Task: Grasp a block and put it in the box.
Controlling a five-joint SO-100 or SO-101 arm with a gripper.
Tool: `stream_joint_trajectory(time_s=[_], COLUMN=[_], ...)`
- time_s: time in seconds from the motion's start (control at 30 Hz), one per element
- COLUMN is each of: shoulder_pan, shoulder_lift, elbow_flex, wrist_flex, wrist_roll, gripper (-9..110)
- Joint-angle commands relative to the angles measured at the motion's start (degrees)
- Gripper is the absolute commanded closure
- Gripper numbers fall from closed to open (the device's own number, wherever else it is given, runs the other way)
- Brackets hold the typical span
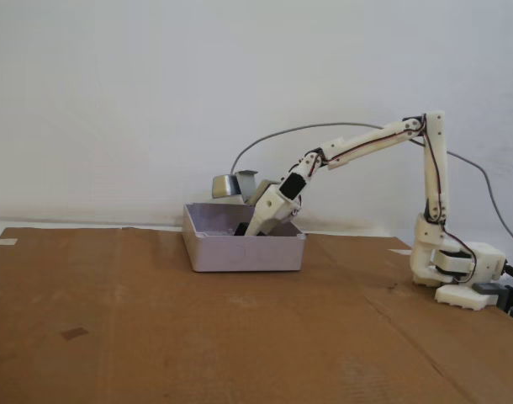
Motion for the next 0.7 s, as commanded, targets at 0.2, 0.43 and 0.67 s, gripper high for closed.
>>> stream_joint_trajectory(time_s=[0.2,0.43,0.67], shoulder_pan=[-0.1,-0.4,-0.4], shoulder_lift=[2.1,2.1,2.1], elbow_flex=[-2.6,-4.5,-6.5], wrist_flex=[-2.7,-2.7,-2.7], wrist_roll=[-0.4,0.1,0.0], gripper=[79,65,59])
